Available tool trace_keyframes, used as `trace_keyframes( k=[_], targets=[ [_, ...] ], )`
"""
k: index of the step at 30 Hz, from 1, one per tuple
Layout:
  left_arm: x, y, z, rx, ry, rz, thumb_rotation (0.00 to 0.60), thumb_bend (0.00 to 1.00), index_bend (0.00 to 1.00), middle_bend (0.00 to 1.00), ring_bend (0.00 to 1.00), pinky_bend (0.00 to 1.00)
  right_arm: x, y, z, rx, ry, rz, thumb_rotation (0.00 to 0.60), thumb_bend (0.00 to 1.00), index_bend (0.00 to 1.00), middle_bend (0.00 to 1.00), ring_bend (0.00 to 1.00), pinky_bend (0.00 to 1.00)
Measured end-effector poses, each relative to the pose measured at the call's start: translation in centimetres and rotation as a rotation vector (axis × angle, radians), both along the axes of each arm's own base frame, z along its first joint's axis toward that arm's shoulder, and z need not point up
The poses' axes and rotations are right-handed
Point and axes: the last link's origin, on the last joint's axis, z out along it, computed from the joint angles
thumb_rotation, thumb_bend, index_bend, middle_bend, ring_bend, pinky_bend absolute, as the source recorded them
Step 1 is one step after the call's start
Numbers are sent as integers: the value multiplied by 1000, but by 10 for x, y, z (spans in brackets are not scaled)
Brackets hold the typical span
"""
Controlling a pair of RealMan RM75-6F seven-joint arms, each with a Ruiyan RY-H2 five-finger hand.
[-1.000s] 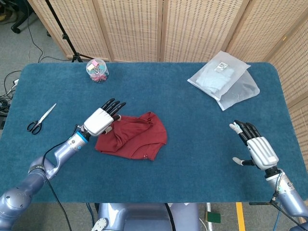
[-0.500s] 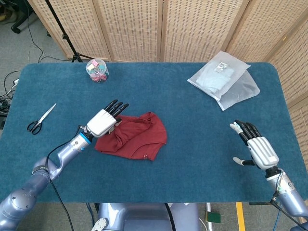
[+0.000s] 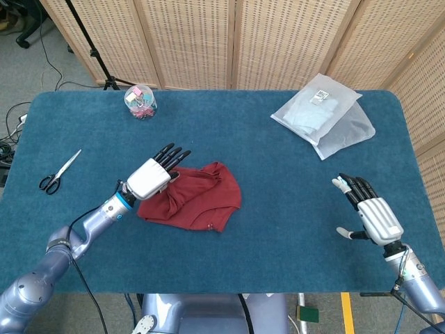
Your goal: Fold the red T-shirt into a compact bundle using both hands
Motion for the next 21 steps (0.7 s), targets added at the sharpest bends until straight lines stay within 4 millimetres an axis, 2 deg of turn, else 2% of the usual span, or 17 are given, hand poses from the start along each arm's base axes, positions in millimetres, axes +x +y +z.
trace_keyframes(
  k=[9, 21],
  targets=[
    [17, -17, 1, 28, 13, -196, 600, 517, 710, 0, 0, 0, 0, 1, 0, 3, 1, 2, 600, 0, 0, 0, 0, 10],
    [39, -37, -25, 6, 89, -396, 600, 516, 711, 0, 0, 0, 1, 1, -1, 7, 4, 3, 600, 0, 0, 0, 0, 10]
  ],
)
